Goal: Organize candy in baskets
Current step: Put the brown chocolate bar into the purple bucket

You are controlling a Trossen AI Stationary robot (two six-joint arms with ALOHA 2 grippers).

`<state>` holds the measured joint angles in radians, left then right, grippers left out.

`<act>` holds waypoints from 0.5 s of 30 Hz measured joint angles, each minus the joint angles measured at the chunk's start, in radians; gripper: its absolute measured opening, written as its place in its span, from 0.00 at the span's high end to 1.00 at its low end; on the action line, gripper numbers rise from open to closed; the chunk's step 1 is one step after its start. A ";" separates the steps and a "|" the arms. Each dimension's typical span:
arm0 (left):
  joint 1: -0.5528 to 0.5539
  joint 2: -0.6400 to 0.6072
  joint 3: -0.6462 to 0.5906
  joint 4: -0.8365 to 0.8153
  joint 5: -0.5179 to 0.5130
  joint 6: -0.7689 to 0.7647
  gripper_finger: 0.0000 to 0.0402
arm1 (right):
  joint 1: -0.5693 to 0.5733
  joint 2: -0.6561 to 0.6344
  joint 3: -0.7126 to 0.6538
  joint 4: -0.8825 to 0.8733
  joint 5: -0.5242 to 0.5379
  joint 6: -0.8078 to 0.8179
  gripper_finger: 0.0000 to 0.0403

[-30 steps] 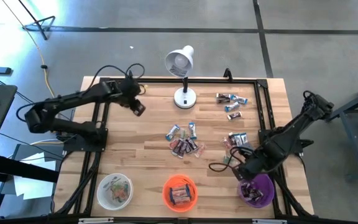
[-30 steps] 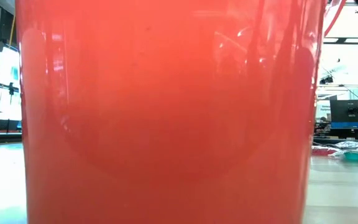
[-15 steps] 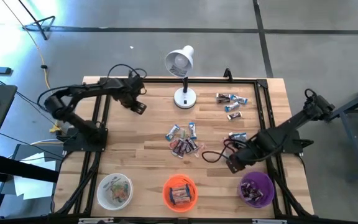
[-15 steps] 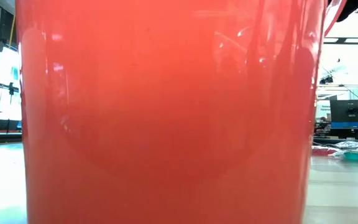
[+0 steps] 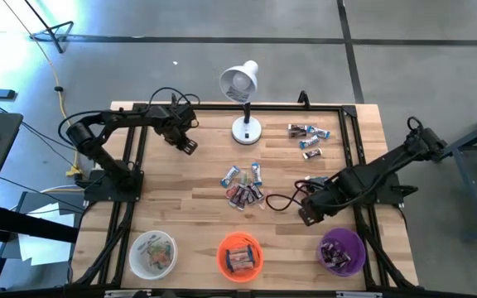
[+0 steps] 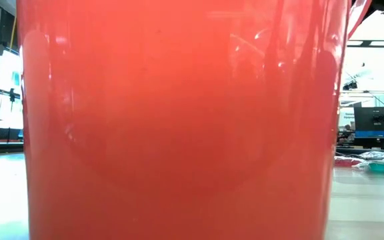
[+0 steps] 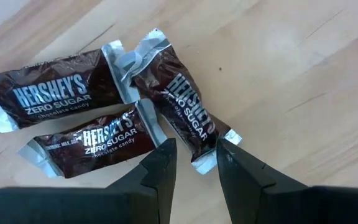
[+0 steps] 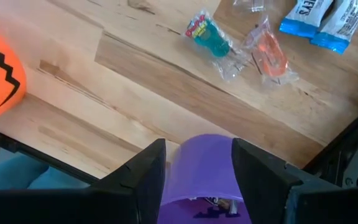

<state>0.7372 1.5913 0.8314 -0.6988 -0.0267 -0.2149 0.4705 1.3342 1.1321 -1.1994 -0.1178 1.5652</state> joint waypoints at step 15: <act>0.003 -0.009 0.000 0.082 0.044 0.008 0.74 | -0.080 0.000 0.000 0.046 -0.013 -0.102 0.56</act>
<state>0.7403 1.5826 0.8314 -0.6163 0.0174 -0.2065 0.3906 1.3342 1.1320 -1.1534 -0.1310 1.4633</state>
